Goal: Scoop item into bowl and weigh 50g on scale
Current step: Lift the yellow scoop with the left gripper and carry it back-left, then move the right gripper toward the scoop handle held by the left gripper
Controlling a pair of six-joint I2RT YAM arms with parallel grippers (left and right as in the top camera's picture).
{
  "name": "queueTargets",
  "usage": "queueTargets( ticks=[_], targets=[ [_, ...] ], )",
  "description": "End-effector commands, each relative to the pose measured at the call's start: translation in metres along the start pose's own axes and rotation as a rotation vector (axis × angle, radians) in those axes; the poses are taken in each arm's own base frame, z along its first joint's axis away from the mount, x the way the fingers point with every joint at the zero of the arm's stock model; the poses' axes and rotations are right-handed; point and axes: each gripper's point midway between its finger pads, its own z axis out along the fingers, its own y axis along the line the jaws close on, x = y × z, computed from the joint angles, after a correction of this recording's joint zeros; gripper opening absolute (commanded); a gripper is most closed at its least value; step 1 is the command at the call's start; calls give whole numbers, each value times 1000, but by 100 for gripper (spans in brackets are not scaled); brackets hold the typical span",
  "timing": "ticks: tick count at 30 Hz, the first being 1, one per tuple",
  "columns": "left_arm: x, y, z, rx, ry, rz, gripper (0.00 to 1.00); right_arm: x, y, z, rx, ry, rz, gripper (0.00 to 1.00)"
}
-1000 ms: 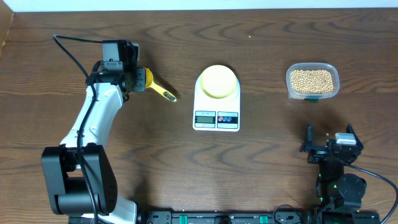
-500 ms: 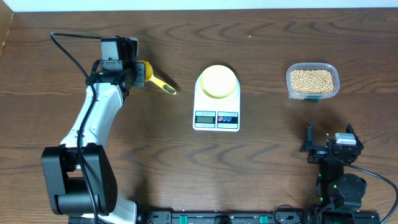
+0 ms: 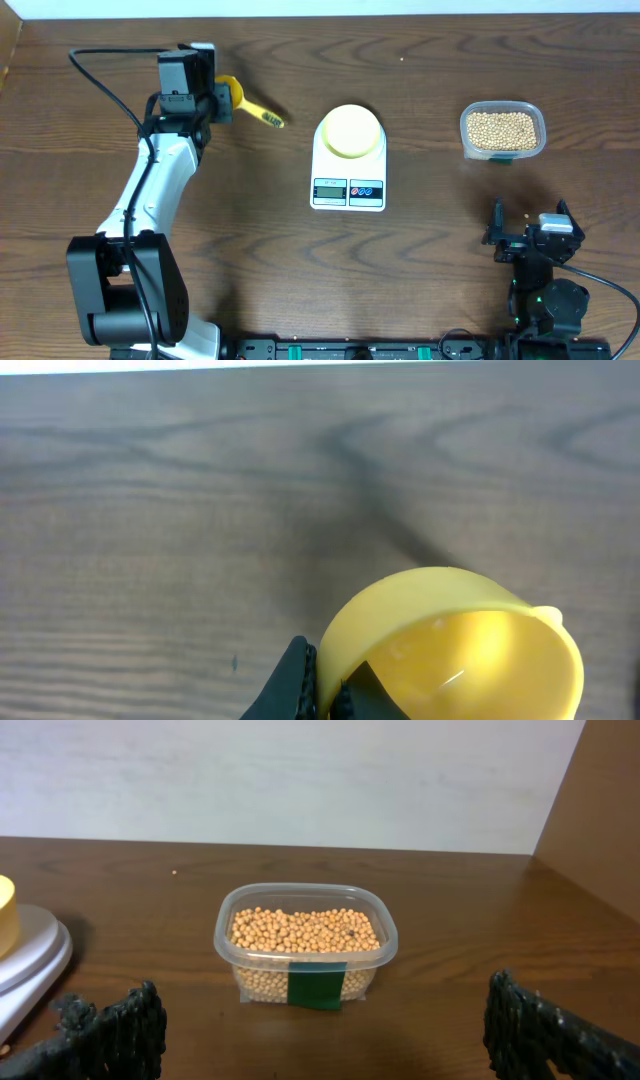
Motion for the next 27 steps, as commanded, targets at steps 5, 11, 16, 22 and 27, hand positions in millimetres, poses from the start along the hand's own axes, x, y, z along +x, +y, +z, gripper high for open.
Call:
queueTargets(
  ticks=[5,11,16,22,27],
  targets=[
    [-39,4,-11,-2,-150,-185,8,0,1,0,-6,0,9,99],
    [-68,5,-17,20,-267,-293,8,-10,-2,0,8,-43,6,99],
    [-90,6,-24,45,-362,-366,8,-25,-3,-2,12,-102,7,99],
    [-98,6,-27,53,-398,-377,8,-34,-3,-3,10,-139,65,99],
    [-98,6,-27,52,-396,-377,8,-43,-3,-4,6,-176,90,99]
  ],
)
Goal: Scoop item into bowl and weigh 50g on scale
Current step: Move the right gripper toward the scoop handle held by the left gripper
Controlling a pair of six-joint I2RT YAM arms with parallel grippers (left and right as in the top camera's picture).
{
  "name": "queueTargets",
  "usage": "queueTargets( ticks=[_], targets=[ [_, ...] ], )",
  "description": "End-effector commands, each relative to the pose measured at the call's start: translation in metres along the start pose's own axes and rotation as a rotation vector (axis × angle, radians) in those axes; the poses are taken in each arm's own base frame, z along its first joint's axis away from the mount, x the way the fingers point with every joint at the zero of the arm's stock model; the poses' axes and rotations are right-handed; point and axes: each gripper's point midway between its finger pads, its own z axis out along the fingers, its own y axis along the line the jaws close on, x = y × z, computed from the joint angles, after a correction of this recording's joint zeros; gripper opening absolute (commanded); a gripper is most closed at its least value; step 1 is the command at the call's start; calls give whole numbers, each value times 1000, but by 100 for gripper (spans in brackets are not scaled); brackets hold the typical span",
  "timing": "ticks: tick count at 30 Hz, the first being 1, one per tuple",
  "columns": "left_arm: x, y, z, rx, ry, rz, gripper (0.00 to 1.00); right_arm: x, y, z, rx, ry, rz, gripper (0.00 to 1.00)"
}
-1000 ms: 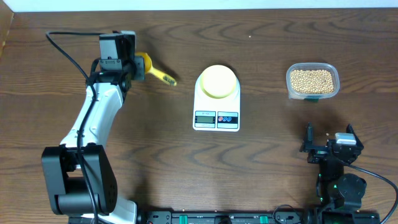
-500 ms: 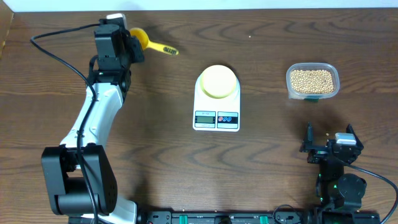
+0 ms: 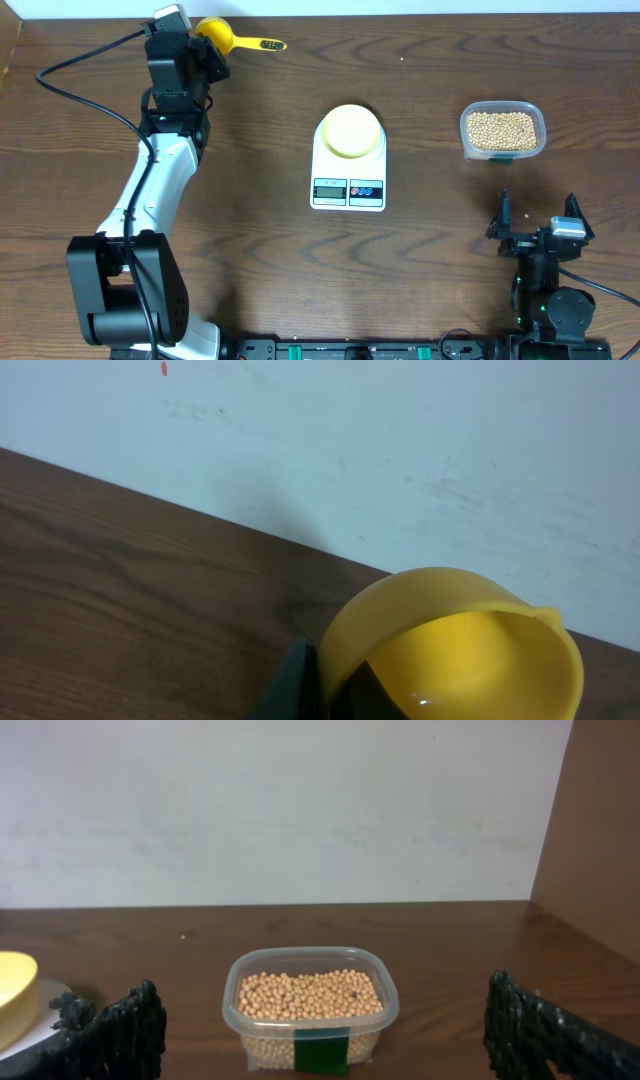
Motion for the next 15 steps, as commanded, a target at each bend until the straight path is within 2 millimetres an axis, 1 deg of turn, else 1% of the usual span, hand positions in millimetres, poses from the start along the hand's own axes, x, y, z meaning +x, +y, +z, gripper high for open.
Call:
queueTargets(
  ticks=[1,4,9,15],
  targets=[
    [-13,-1,-6,-2,-33,-15,8,-11,0,-1,0,-40,33,99],
    [-13,-1,-6,-2,-33,-15,8,-23,0,-2,0,-69,33,99],
    [-13,-1,-6,-2,-33,-15,8,-50,0,-6,-5,-120,17,99],
    [-13,-1,-6,-1,-34,-16,8,-76,1,-6,-10,-137,11,99]
  ],
)
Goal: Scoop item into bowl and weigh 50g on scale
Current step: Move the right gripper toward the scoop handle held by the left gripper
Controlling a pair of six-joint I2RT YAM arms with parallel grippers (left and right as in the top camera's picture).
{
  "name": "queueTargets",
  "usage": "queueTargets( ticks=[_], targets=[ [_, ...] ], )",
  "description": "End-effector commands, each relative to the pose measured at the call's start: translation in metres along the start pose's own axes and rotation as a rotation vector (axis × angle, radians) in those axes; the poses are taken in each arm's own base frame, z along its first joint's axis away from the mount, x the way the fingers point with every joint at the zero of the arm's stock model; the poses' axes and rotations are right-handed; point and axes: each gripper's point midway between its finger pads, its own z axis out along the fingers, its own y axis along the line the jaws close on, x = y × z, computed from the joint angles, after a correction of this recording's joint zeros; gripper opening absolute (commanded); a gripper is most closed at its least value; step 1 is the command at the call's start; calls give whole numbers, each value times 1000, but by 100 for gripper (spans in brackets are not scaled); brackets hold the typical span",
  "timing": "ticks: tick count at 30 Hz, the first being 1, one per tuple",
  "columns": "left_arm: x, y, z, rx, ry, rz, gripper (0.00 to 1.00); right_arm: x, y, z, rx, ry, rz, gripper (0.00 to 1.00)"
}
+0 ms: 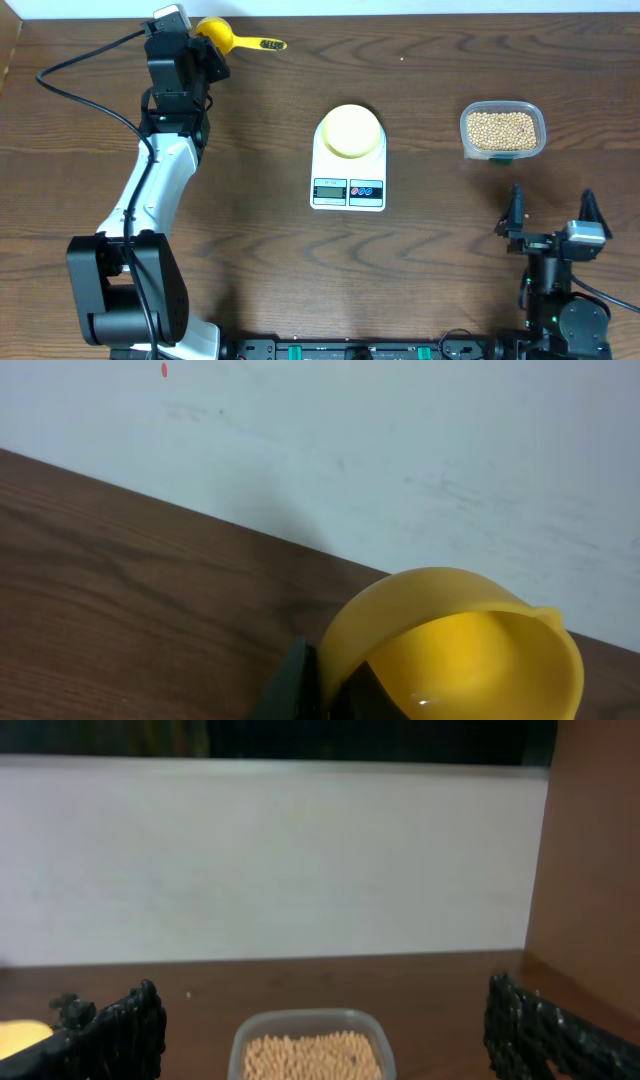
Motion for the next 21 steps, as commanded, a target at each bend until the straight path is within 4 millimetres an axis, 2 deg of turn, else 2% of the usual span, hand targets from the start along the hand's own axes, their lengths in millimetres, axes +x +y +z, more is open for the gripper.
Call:
queueTargets(
  ticks=[1,5,11,21],
  targets=[
    [-13,-1,-6,-2,-31,-15,8,-22,2,4,-10,-13,-1,99],
    [-13,-1,-6,-2,-31,-15,8,-31,7,17,-37,35,-8,99],
    [-13,-1,-6,-2,-32,-14,8,-43,15,50,-85,122,-27,99],
    [-13,-1,-6,-2,-33,-15,8,-56,51,123,-293,318,13,99]
  ],
)
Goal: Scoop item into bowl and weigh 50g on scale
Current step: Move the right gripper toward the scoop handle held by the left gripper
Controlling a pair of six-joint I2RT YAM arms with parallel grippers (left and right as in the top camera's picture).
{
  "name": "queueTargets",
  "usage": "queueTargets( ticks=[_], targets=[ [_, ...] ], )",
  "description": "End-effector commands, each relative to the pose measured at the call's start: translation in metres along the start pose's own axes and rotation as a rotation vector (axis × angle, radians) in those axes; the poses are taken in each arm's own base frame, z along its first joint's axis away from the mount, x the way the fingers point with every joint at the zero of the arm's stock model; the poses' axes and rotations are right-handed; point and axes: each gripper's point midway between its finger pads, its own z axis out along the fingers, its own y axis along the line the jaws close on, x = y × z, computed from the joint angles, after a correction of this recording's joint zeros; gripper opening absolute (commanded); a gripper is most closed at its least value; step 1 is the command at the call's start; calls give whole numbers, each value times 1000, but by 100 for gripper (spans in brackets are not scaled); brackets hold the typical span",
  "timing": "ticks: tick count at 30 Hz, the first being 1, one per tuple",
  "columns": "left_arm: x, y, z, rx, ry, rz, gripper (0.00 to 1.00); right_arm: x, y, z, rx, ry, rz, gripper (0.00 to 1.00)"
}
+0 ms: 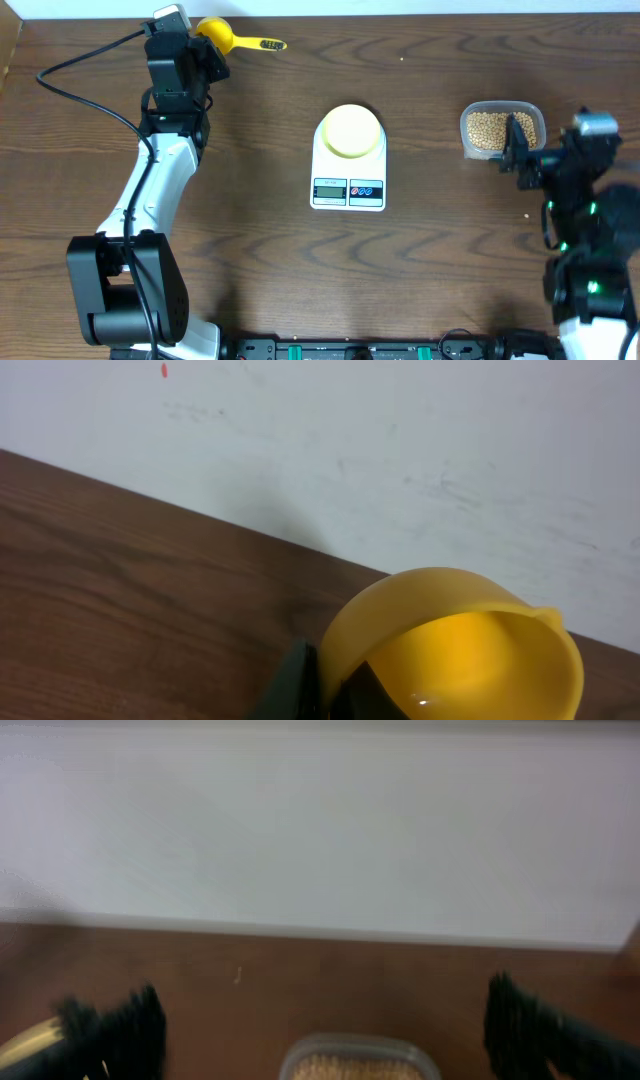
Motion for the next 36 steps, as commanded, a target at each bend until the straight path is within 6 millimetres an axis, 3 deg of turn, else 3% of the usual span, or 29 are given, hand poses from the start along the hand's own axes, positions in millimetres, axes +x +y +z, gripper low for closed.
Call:
queueTargets(
  ticks=[1,7,11,16,22,30,36],
  targets=[
    [-13,-1,-6,-2,-33,-15,8,-25,15,23,-115,38,-3,99],
    [-19,-3,-6,6,-56,-16,8,-46,32,78,-292,167,46,99],
    [-20,-3,-6,9,-62,-16,8,-49,44,98,-422,188,74,99],
    [-20,-3,-6,10,-63,-41,8,-47,64,110,-716,209,162,99],
    [-22,-4,-6,15,-69,-81,8,-33,69,118,-983,207,261,99],
    [-21,-8,-6,36,-63,-188,8,-14,62,148,-979,196,284,99],
    [-15,-29,-7,110,-34,-177,8,-30,58,155,-949,144,282,99]
  ],
)
